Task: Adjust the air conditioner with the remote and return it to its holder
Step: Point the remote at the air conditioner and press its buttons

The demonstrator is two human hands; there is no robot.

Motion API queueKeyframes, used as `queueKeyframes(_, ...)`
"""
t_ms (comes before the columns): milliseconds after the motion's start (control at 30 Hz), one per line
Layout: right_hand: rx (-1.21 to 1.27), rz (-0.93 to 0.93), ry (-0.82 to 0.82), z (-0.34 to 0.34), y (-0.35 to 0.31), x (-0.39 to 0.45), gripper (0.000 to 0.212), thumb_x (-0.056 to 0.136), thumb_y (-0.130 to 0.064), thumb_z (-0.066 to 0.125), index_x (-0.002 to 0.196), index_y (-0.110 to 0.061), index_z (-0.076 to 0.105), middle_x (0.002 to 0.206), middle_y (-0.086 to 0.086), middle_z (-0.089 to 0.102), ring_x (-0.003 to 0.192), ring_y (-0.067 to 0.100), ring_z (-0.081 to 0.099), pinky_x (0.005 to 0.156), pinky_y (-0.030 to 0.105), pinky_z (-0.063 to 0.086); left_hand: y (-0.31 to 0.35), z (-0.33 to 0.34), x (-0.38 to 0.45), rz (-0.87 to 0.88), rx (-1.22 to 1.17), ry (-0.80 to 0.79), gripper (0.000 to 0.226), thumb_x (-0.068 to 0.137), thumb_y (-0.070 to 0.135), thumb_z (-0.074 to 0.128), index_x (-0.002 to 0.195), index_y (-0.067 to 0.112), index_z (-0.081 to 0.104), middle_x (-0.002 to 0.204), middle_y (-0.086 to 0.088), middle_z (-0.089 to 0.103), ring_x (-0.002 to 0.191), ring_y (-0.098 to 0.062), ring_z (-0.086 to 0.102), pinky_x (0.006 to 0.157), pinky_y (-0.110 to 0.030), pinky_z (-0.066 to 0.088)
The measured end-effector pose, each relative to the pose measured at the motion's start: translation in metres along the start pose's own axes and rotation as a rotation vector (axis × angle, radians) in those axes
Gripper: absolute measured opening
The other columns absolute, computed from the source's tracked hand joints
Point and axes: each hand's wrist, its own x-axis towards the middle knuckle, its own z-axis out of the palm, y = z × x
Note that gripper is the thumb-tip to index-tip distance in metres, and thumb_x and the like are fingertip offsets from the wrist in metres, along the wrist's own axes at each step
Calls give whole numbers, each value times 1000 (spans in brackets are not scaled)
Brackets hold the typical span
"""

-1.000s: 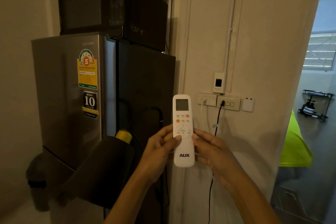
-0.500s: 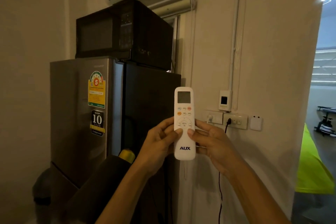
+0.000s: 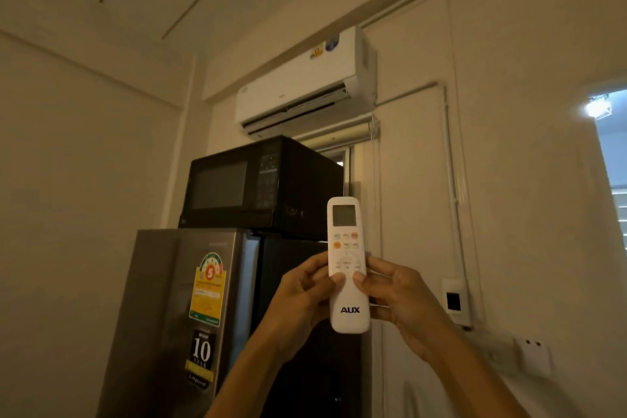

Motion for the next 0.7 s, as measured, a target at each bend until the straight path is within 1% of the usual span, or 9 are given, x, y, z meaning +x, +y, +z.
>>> queueKeyframes(67, -6, -30, -4, 1, -14, 10, 50, 88, -14, 59, 136, -20, 47, 110, -4, 68, 94, 14, 68, 64, 25, 59, 13, -2, 12, 21, 11, -8, 32, 87, 9, 52, 114, 25, 55, 100, 5, 75, 99, -20, 69, 74, -32, 60)
queueKeyframes(200, -19, -81, 6, 1, -39, 25, 49, 88, -15, 59, 135, -19, 48, 114, 1, 67, 99, 19, 67, 72, 32, 60, 38, -4, 30, 53, 43, -17, 33, 89, 10, 51, 119, 22, 54, 102, 2, 73, 100, -21, 68, 75, -33, 60)
queueKeyframes(300, -30, -105, 11, 1, -55, 32, 49, 88, -14, 59, 135, -18, 48, 121, 6, 64, 103, 24, 66, 78, 37, 59, 53, -6, 42, 70, 60, -32, 31, 89, 9, 50, 117, 22, 54, 106, -1, 70, 99, -20, 68, 76, -34, 60)
queueKeyframes(400, -40, -124, 2, -1, -65, 38, 49, 88, -14, 58, 136, -17, 46, 121, 6, 64, 99, 21, 66, 74, 34, 59, 65, -6, 49, 73, 74, -68, 34, 90, 7, 48, 122, 19, 51, 110, -3, 67, 101, -21, 68, 77, -34, 60)
queueKeyframes(500, -45, -126, 12, -4, -69, 40, 50, 88, -13, 58, 137, -18, 46, 120, 7, 64, 99, 22, 66, 76, 35, 58, 72, -6, 54, 70, 82, -107, 33, 90, 5, 48, 120, 18, 51, 108, -1, 69, 101, -20, 68, 75, -32, 60)
queueKeyframes(567, -32, -120, 13, -4, -70, 41, 50, 89, -13, 57, 137, -18, 45, 120, 8, 64, 99, 22, 66, 75, 35, 58, 73, -6, 56, 62, 85, -115, 35, 90, 4, 49, 122, 16, 50, 110, -3, 68, 103, -21, 67, 77, -33, 60)
queueKeyframes(700, -33, -115, 12, -4, -68, 41, 49, 89, -13, 57, 136, -16, 46, 118, 7, 64, 96, 21, 66, 75, 36, 58, 71, -5, 58, 54, 91, -104, 33, 88, 2, 50, 117, 18, 53, 110, -4, 67, 97, -18, 69, 74, -32, 61)
